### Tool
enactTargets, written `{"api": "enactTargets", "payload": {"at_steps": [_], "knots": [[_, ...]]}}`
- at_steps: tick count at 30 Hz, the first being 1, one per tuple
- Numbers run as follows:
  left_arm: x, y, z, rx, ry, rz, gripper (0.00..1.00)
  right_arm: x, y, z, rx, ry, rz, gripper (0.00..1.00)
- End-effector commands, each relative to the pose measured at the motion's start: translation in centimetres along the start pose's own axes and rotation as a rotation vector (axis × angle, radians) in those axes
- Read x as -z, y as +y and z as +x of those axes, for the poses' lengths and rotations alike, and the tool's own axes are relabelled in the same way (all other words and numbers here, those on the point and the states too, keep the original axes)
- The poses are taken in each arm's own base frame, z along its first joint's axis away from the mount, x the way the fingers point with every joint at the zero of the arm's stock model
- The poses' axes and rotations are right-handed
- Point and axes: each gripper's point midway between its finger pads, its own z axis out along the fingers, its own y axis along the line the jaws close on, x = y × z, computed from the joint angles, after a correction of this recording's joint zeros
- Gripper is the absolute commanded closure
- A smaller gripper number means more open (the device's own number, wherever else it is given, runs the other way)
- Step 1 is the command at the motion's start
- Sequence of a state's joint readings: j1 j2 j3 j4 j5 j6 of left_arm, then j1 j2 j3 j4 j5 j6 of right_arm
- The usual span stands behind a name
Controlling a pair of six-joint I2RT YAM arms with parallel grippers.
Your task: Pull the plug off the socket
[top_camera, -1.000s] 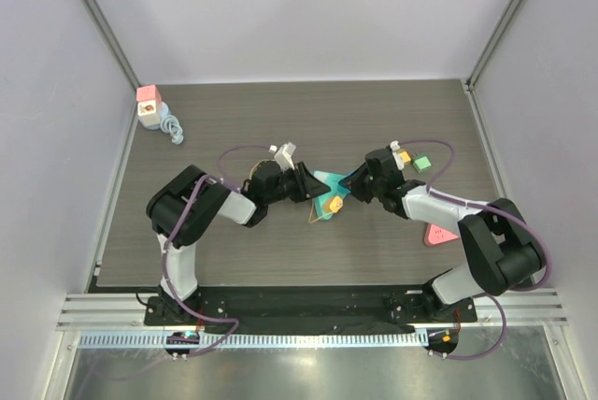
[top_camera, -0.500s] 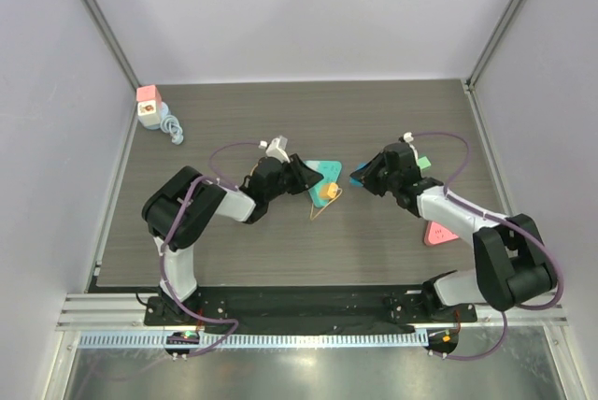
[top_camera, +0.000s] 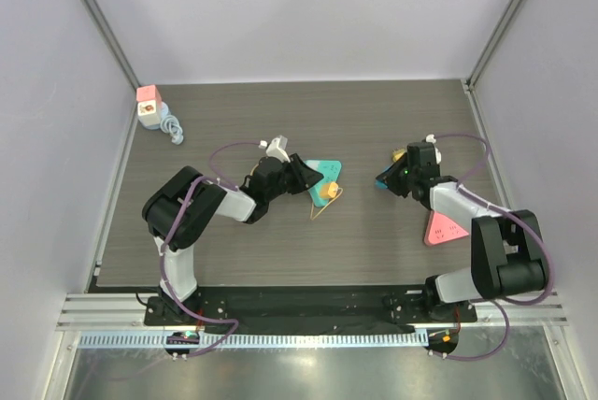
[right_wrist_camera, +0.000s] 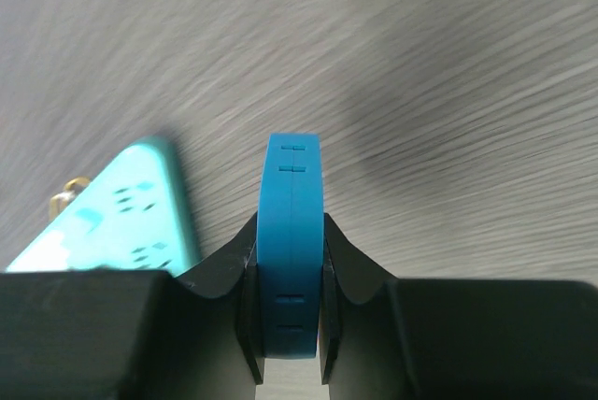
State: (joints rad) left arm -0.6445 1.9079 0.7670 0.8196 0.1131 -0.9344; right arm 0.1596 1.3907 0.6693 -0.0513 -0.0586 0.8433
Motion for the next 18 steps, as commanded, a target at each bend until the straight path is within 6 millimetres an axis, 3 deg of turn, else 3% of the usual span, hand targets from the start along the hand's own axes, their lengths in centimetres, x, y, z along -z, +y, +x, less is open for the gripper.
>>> {"api": "enactTargets", "payload": {"at_steps": [1,7,9,13,18], "knots": [[0.3,3.0,1.5,-0.033,0.055,-0.094,1.0,-1.0,1.0,-1.6,0.051,-0.012,-0.036,0.88],[0.3,3.0,1.6,-0.027,0.057,-0.092,1.0,-2.2,1.1,-1.9,0.048,-0.023,-0.044,0.79],[0.2,3.1,1.6,-0.025,0.059,-0.09,1.0,-2.4,0.8,-2.1,0.052,-0.029,-0.031,0.64],[0.1,3.1,1.6,-0.019,0.062,-0.086,1.0,-3.0,0.5,-2.4,0.052,-0.024,-0.019,0.57],[0.2,3.1,1.5,-0.016,0.063,-0.084,1.0,-3.3,0.1,-2.6,0.046,-0.016,-0.009,0.39]]}}
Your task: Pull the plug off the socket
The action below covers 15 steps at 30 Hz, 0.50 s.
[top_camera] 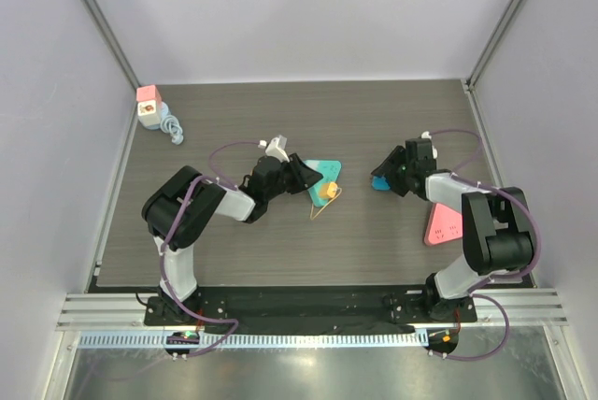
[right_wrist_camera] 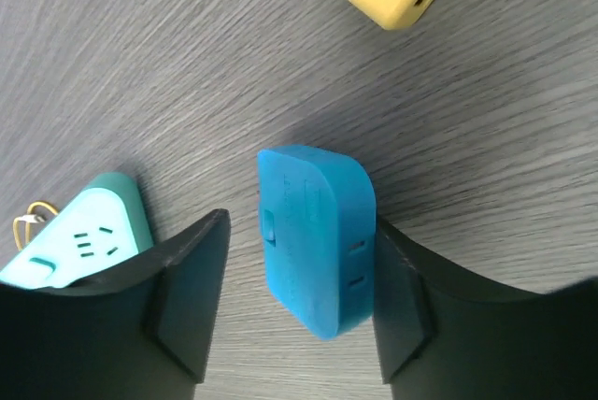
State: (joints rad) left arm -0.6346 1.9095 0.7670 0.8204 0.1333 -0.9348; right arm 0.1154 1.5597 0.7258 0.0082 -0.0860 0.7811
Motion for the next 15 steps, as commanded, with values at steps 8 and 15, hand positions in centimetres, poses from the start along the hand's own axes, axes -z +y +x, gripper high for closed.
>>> {"api": "enactTargets", "payload": {"at_steps": [8,15], "knots": [[0.1,2.8,1.6,-0.018,0.056,-0.084,1.0,2.4,-0.8,-3.5,0.09,-0.117,0.094,0.13],[0.0,2.9,1.6,-0.016,0.057,-0.085,1.0,6.6,-1.2,-3.1,0.139,-0.125,0.109,0.11]]}}
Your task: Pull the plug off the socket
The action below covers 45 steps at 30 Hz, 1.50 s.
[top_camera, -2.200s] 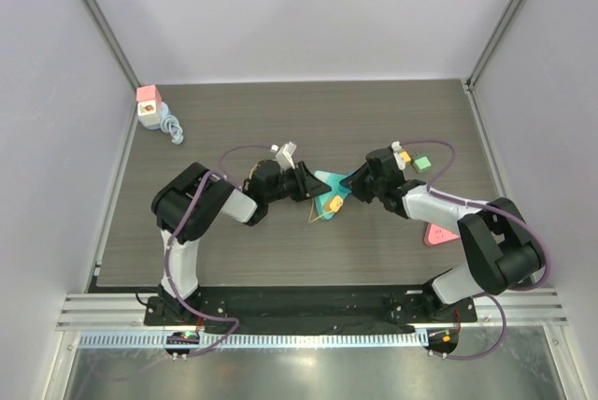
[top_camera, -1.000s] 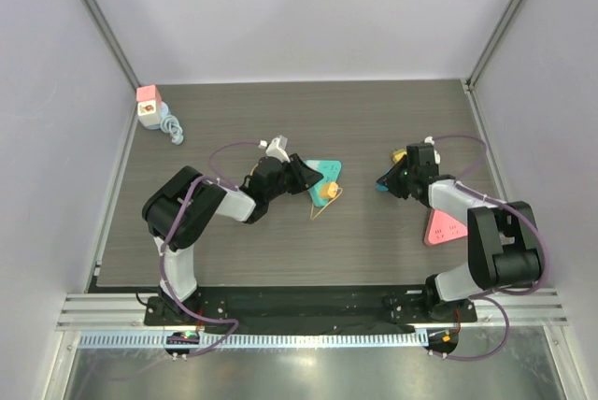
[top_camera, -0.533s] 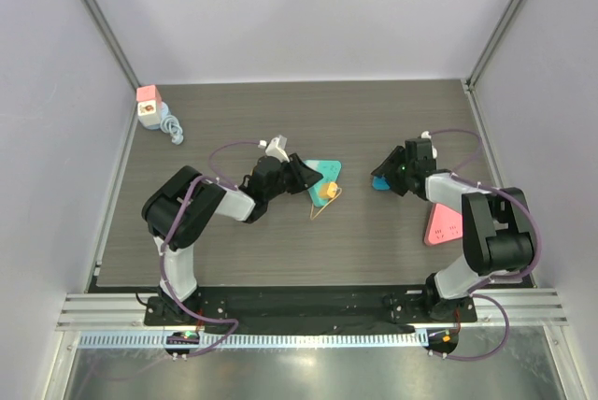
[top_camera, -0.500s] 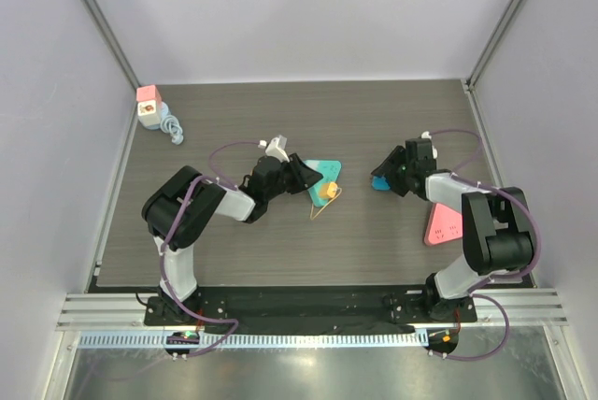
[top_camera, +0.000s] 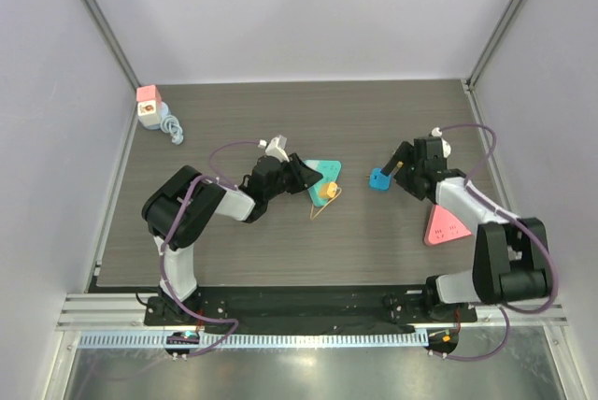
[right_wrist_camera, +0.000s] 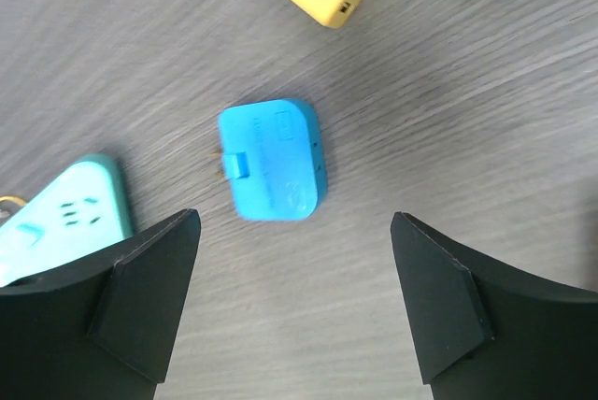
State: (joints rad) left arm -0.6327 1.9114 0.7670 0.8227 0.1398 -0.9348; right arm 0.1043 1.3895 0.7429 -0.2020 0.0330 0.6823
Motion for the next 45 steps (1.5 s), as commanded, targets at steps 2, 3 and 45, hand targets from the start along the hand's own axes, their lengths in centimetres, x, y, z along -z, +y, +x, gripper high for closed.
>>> {"api": "enactTargets", "payload": {"at_steps": [2,3,45], "knots": [[0.0,2.7,1.5,-0.018,0.055,-0.085,1.0,3.4,0.6,-1.0,0.065,-0.054,-0.018,0.11],[0.0,2.8,1.5,-0.021,0.055,-0.087,1.0,4.2,1.2,-1.2,0.067,-0.068,-0.046,0.11],[0.4,2.6,1.4,-0.028,0.042,-0.078,1.0,1.5,16.2,11.8,0.21,0.138,-0.316,0.57]]}}
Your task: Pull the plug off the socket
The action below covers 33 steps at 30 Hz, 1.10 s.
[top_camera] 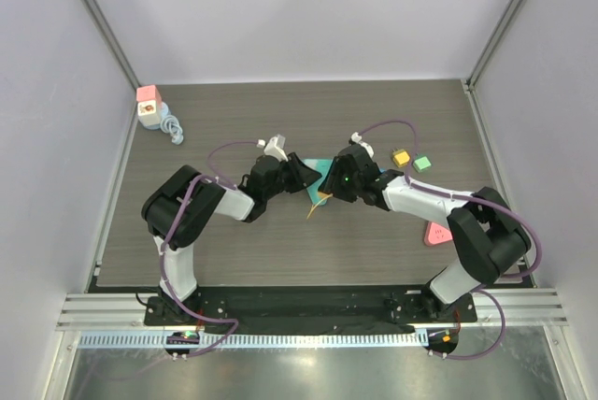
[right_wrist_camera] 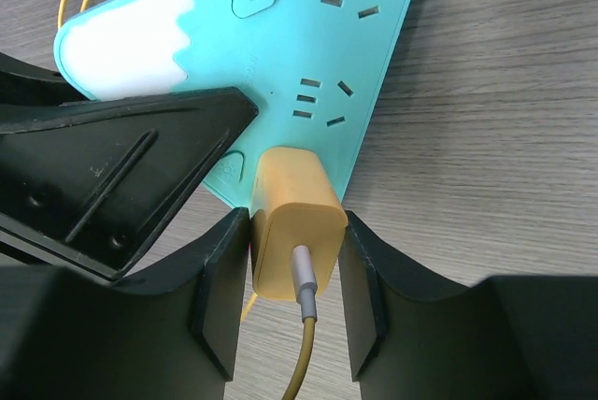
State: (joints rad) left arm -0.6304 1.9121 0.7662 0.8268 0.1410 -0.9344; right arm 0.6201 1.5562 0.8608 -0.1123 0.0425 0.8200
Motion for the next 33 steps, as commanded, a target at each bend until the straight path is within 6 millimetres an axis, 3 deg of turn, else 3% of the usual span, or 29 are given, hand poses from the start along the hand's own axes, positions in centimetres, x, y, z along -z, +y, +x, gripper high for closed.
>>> {"api": "enactTargets", "payload": {"at_steps": [1,13,23,33], "knots": [[0.5,2.6,1.6,-0.027,0.047,-0.081,1.0,-0.3,1.5,-1.9,-0.02,-0.067,-0.032,0.57],[0.6,2.4,1.3,-0.029,0.031,-0.071,1.0,-0.5,1.6,-1.6,-0.046,-0.055,-0.035,0.67],[0.4,2.6,1.3,-0.032,0.035,-0.078,1.0,0.2,1.0,-2.0,-0.066,-0.066,-0.031,0.99],[0.2,2.7,1.4,-0.034,0.044,-0.086,1.0,1.4,1.5,-3.1,-0.103,-0.071,-0.078,0.99]]}}
